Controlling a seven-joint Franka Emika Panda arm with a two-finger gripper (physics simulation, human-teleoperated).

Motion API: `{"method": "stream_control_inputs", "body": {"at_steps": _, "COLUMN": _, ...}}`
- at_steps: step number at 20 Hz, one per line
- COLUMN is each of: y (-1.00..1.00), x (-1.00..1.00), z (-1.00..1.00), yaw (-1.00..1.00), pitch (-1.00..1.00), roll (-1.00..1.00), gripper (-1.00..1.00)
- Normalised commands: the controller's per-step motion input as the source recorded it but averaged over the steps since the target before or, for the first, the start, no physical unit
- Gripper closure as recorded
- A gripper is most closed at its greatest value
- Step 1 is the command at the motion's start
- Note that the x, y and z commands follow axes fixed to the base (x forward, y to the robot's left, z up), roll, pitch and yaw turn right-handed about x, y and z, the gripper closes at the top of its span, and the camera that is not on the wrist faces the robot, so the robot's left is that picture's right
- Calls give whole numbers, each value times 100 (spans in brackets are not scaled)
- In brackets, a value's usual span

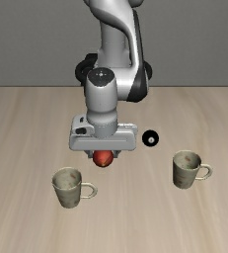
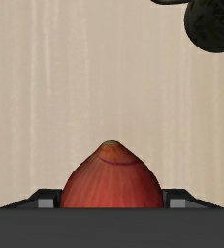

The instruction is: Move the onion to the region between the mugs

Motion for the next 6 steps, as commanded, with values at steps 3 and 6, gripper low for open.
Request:
{"method": "stream_control_inputs", "body": {"at_steps": 3, "y": 33, "x": 67, "z": 0, "yaw": 0, "pitch": 0, "roll": 0, "gripper": 100}}
{"method": "stream_control_inputs", "body": {"at_steps": 6, "y": 100, "x": 0, "z": 0, "yaw": 0, "pitch": 0, "roll": 0, "gripper": 100}}
